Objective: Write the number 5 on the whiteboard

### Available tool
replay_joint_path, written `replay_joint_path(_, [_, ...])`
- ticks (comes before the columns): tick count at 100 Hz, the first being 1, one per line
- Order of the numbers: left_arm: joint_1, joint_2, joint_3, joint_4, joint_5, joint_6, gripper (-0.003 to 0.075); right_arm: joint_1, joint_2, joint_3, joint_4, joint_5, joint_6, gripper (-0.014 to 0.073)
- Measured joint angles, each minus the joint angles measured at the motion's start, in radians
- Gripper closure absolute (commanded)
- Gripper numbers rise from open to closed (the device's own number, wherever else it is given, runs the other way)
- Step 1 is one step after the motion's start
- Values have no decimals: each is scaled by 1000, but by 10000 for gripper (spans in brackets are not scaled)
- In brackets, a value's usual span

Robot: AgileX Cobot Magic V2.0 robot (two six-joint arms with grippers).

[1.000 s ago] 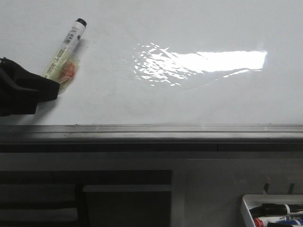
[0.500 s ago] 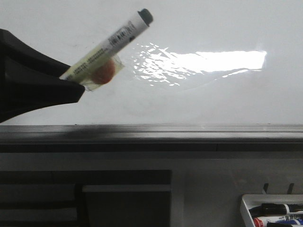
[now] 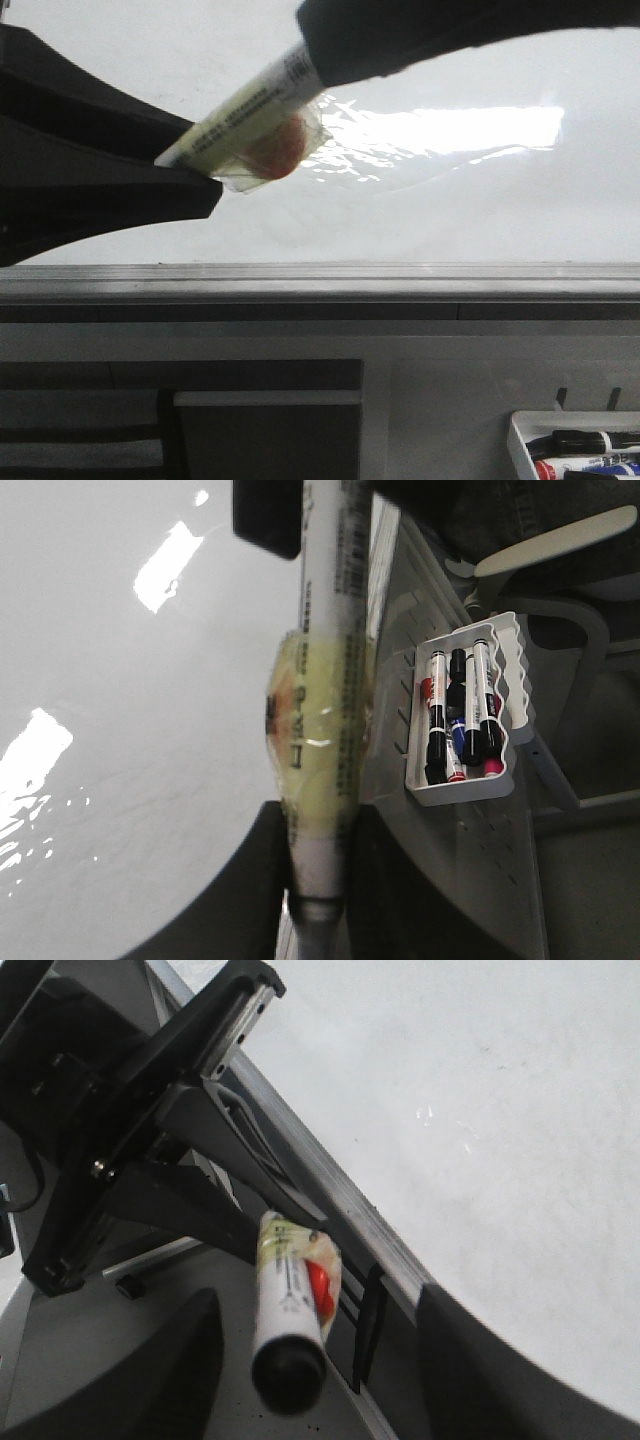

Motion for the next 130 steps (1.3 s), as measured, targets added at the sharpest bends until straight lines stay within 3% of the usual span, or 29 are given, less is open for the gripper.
replay_joint_path(18, [0,0,0,4,-5,0,741,41,81,-33,2,-9,0,371])
replay_joint_path(33, [0,0,0,11,-5,0,741,53,110,-41,11,-18,-4,661])
replay_joint_path(54, [0,-2,0,11,4,0,709,52,114,-41,15,-34,-4,656])
replay_joint_path(61, [0,-4,0,11,4,0,614,52,115,-41,16,-34,-4,656])
replay_joint_path(74, [0,-4,0,-3,7,0,355,52,125,-41,22,-57,-4,656])
replay_joint_path(81, [0,-8,0,-43,7,-9,292,53,132,-41,26,-66,-4,656])
replay_joint_path(103, [0,-108,0,-228,85,-70,336,2,146,-85,97,-66,-4,656])
replay_joint_path(130, [0,-308,2,-433,364,-85,356,-135,231,-260,106,65,-2,656])
